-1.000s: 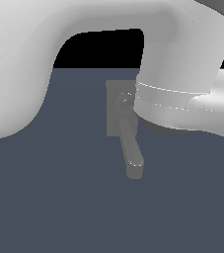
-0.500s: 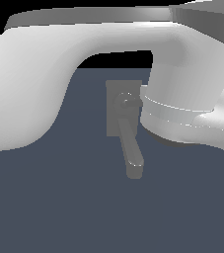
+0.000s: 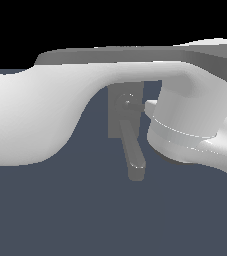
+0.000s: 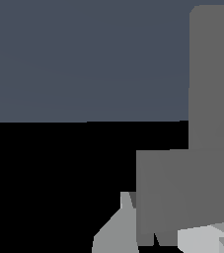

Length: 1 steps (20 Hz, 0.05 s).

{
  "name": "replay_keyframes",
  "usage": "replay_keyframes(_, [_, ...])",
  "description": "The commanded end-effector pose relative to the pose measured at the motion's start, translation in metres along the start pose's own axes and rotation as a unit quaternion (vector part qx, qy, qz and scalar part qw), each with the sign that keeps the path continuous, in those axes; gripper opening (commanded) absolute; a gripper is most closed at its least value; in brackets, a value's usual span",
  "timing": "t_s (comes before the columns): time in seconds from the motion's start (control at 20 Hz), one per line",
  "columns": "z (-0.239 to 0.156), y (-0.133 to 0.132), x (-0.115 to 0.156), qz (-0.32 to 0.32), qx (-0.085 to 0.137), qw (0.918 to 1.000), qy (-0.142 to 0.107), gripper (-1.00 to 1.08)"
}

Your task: Turn on the faucet by rotating a designated handle.

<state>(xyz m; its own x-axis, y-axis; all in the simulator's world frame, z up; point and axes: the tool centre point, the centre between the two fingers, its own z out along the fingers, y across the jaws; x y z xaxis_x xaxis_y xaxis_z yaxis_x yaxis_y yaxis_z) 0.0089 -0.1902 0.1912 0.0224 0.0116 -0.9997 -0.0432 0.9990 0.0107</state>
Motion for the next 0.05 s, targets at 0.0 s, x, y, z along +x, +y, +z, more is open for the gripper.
replay_keyframes(0.0, [0.0021,0.0037,0.0195,0.005,-0.006,0.9999,0.011,-1.00])
